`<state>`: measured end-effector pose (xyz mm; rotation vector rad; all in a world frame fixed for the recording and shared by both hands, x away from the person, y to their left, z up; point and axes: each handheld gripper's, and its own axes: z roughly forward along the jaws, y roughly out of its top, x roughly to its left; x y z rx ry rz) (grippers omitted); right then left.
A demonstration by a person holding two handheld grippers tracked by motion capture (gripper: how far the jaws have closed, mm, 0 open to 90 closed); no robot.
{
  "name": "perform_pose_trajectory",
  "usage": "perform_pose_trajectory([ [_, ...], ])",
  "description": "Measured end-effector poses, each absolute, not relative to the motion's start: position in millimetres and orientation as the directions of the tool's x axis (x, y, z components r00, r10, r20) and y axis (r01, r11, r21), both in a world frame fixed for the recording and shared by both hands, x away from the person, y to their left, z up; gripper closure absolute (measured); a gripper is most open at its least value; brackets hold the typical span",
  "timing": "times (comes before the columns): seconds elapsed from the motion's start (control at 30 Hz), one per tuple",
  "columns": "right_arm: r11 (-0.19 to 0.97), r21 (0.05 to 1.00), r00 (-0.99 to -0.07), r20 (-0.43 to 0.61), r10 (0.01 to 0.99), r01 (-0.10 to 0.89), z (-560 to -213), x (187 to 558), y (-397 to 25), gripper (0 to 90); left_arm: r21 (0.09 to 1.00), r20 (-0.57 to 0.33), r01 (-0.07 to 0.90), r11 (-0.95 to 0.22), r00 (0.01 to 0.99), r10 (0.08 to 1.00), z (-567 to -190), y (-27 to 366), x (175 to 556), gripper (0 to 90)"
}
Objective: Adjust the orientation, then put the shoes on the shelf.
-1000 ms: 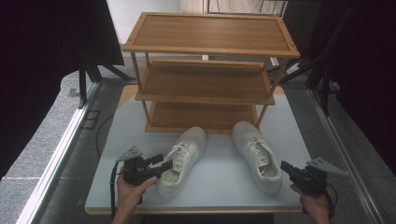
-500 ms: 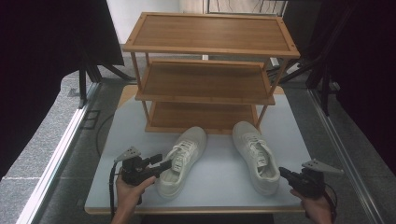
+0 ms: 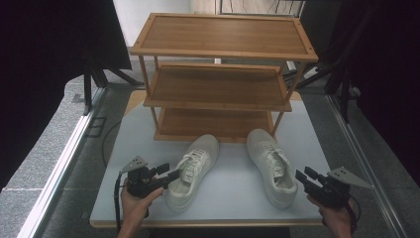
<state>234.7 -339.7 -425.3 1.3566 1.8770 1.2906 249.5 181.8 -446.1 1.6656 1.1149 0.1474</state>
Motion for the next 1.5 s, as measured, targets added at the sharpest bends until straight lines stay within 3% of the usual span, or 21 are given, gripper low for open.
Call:
perform_pose_trajectory([
  [0.17,0.075,0.897,-0.416,0.127,0.901,0.436,-428.5,242.0,-332.7,50.3,0.809,-0.391,0.588,0.005,0.531,0.752,-446.0,178.5,249.6,41.3],
  [0.7,0.189,0.859,-0.49,0.081,0.868,0.477,-438.7,295.2,-317.7,48.9,0.791,-0.247,0.601,-0.119,0.491,0.835,-449.0,157.2,275.1,41.1],
  [1.0,0.253,0.807,-0.45,0.018,0.893,0.534,-447.6,315.5,-297.7,58.2,0.744,-0.098,0.611,-0.27,0.5,0.86,-448.3,129.2,290.1,42.9],
  [1.13,0.234,0.799,-0.417,0.023,0.909,0.554,-449.3,316.2,-299.2,63.8,0.755,-0.157,0.622,-0.209,0.479,0.864,-453.6,132.2,298.2,51.6],
  [1.27,0.249,0.784,-0.397,-0.004,0.918,0.569,-449.3,317.2,-297.2,72.7,0.773,-0.147,0.595,-0.22,0.505,0.851,-456.3,129.3,295.4,69.9],
  [1.4,0.221,0.791,-0.377,0.014,0.926,0.571,-450.4,317.1,-299.3,81.0,0.789,-0.126,0.572,-0.222,0.506,0.853,-456.4,129.3,293.1,79.0],
  [1.5,0.155,0.808,-0.362,0.077,0.929,0.568,-452.2,315.9,-306.7,83.2,0.798,-0.159,0.571,-0.191,0.505,0.848,-456.9,131.1,293.5,80.7],
])
